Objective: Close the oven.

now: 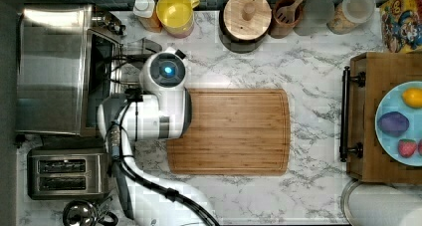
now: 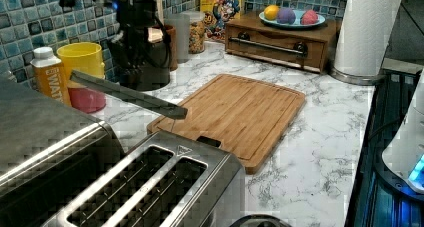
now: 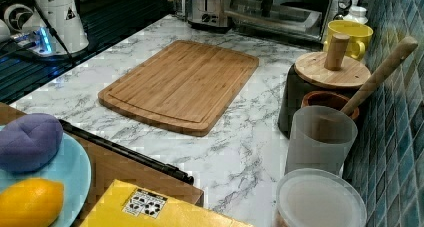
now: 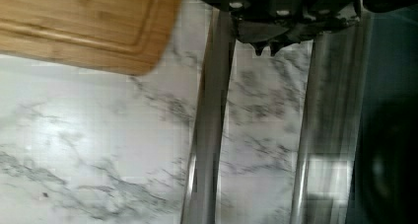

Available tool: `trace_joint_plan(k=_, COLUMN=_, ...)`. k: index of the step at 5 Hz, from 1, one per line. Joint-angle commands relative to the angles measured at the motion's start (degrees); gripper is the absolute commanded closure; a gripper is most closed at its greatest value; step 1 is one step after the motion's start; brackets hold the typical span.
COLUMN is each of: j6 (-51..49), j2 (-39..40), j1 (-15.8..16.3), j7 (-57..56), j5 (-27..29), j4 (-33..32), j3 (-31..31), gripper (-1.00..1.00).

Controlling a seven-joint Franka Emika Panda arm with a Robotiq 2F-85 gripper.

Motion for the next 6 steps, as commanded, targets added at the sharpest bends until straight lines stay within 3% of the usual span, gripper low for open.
trace_joint_plan(k=1, j6=1.47, j2=-3.12, j1=11.79, j7=14.54, j5=-14.12, j4=17.24, j3=5.9, gripper=1.0)
trace_joint_plan(k=2, j6=-1.14, j2=-1.76, j1=13.02, j7=17.98, j5=-18.63, j4=19.65, j3=4.17, gripper=1.0)
trace_joint_plan(k=3, j6=-2.1, j2=-2.41, j1=12.3, j7=17.39, j5=-14.7, j4=20.3, j3=3.65, gripper=1.0)
trace_joint_plan(k=4, j6=-2.68, j2=-2.48, j1=15.89, j7=24.24, j5=-21.89, j4=20.2, j3=0.72, gripper=1.0)
trace_joint_plan(k=5, j6=-2.6, j2=-5.06, j1=16.25, j7=27.05, j5=-21.33, j4=19.1, j3=-0.77, gripper=1.0)
trace_joint_plan(k=6, j6=-6.58, j2=-8.04, j1=13.53, j7=24.19, j5=-14.82, j4=20.18, j3=0.46, gripper=1.0)
